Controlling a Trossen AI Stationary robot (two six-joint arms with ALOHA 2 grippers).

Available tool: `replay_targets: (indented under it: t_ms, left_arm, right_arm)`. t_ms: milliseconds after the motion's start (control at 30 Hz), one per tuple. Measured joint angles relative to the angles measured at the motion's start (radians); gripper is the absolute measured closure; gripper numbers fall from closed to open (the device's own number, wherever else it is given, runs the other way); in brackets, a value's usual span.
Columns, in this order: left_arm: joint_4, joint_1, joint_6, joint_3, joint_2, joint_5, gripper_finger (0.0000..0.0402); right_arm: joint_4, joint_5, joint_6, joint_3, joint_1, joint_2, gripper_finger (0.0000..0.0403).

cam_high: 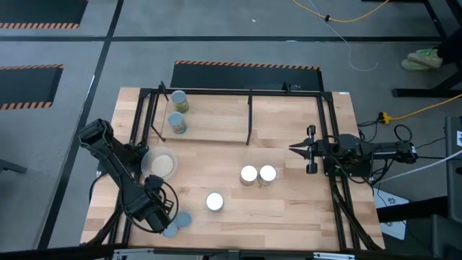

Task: Pick and place cans onto a shelf
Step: Put the corn can on the shelf

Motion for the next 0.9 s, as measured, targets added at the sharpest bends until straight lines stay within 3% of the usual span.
replay_targets:
  t_ms: [733, 900]
  left_arm:
    - [0.0, 0.0, -0.001, 0.0, 0.0, -0.061, 0.0332]
    - [0.038, 0.0, -0.025, -0.054, 0.0, -0.058, 0.0332]
  right_arm:
    - [0.0, 0.0, 0.0, 0.0, 0.0, 0.0, 0.0357]
    - [0.0, 0.0, 0.0, 0.0, 0.0, 0.0, 0.0357]
